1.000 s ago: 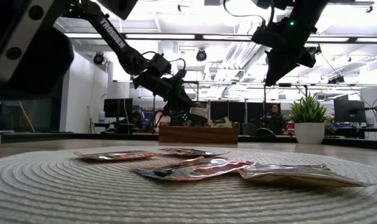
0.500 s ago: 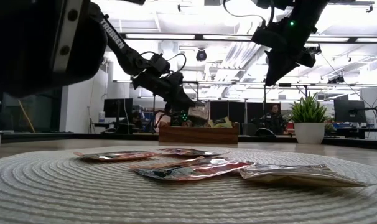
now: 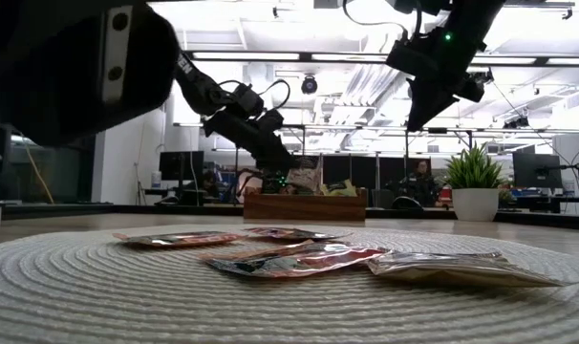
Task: Pick & Place Tea
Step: Put the brown tea bag into the middle section of the wooden organizer
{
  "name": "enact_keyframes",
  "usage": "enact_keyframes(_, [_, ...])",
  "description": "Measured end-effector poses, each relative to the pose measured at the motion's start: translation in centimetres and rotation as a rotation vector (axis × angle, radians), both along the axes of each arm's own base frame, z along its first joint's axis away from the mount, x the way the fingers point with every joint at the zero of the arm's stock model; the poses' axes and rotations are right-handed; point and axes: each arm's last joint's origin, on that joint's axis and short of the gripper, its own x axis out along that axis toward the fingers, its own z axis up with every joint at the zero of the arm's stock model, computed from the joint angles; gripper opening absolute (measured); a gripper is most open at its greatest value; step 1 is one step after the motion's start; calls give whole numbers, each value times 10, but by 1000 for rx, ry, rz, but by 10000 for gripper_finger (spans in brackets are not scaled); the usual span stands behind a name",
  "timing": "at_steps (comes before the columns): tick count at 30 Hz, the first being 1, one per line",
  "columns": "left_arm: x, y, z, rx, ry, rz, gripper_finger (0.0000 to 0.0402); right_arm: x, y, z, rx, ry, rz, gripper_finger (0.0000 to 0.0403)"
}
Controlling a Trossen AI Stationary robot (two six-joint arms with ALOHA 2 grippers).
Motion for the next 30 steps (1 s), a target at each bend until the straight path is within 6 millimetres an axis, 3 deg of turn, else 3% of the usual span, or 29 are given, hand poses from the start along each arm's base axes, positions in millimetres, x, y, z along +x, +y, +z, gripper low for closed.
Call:
enact_keyframes(11, [10,-10,-1,127,37,-17,0,0,0,0,-3,-3,-2,0])
enact_keyframes(30, [9,-8,-1,141,53,14,1,0,0,0,-5,-2,2,0])
